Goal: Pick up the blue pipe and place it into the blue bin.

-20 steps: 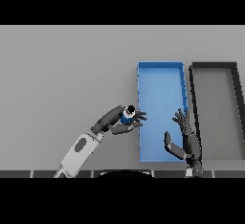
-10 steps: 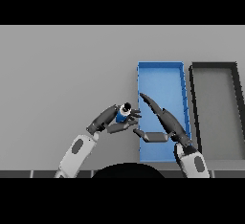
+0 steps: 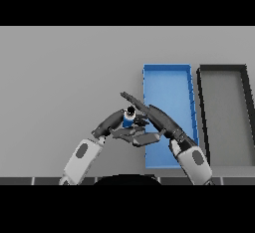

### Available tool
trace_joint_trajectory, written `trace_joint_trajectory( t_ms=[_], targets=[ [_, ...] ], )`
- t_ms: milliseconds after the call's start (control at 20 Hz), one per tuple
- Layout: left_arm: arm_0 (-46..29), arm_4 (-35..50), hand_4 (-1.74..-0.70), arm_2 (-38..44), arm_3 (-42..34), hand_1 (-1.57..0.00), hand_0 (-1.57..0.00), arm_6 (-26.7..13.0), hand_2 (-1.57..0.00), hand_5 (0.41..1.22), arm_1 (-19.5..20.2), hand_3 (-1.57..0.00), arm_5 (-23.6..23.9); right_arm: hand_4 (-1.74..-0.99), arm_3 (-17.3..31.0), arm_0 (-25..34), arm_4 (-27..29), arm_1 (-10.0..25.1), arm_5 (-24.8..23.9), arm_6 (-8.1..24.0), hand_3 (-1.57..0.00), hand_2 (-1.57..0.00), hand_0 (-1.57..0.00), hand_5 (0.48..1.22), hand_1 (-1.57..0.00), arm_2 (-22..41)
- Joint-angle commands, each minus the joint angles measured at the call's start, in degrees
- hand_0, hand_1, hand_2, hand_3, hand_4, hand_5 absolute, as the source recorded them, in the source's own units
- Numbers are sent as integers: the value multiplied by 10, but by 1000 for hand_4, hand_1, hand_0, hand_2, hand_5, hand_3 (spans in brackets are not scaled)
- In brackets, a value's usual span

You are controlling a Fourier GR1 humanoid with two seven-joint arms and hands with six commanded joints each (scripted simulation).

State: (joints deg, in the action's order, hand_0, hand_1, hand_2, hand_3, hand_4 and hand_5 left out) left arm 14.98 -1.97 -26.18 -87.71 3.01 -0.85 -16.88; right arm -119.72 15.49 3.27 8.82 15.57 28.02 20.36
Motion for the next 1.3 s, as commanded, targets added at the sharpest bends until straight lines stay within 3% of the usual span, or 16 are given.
trace_joint_trajectory(
  t_ms=[0, 200, 300, 450, 600, 700, 850, 900, 1000, 1250],
  targets=[
    [-6, -8, -1470, -2, -3, -1571, -1571, -5, -1571, 1221, -1, -1571, 5, -1196, 4, 11, 7, 1, 3, 10, 1, -77, -16, 526, -25, -3],
    [-2, -20, -1465, 7, -9, -1571, -1571, -22, -1571, 1221, -3, -1571, 2, -1204, 51, 70, 12, -13, 13, 28, -44, -166, -69, 497, -108, -5],
    [-1, -23, -1517, 11, 1, -1571, -1571, -19, -1571, 1221, -8, -1571, -4, -1278, 66, 83, 11, -17, 21, 27, -242, -377, -323, 485, -362, 0],
    [-4, -34, -1622, 13, -2, -1571, -1571, -42, -1571, 1221, -4, -1571, -3, -1467, 70, 93, 17, -27, 23, 21, -762, -910, -876, 518, -877, 4],
    [-8, -22, -1677, 16, -6, -1571, -1571, -31, -1571, 1221, -21, -1523, -9, -1581, 88, 95, 23, -46, 16, 23, -1021, -1233, -1215, 650, -1215, 8],
    [-12, -8, -1699, 23, -6, -1571, -1571, -21, -1571, 1221, -26, -1502, -21, -1628, 88, 86, 31, -47, 9, 7, -1186, -1354, -1343, 856, -1343, 15],
    [-21, -8, -1718, 23, -13, -1571, -1571, -20, -1571, 1221, -29, -1441, -30, -1680, 90, 94, 22, -40, 2, -4, -1357, -1460, -1454, 1034, -1454, 21],
    [-17, -12, -1722, 27, -15, -1571, -1571, -34, -1571, 1221, -31, -1437, -29, -1692, 89, 89, 19, -36, 4, -26, -1400, -1482, -1478, 1071, -1478, 26],
    [-18, -19, -1728, 29, -19, -1571, -1571, -37, -1571, 1221, -33, -1433, -26, -1710, 94, 95, 20, -34, 0, -34, -1462, -1514, -1511, 1125, -1511, 27],
    [-9, -51, -1724, 35, -14, -1571, -1571, 2, -1571, 1221, -27, -1454, -16, -1731, 84, 77, 5, -46, -23, -54, -1535, -1552, -1551, 1190, -1551, 30]
  ],
)
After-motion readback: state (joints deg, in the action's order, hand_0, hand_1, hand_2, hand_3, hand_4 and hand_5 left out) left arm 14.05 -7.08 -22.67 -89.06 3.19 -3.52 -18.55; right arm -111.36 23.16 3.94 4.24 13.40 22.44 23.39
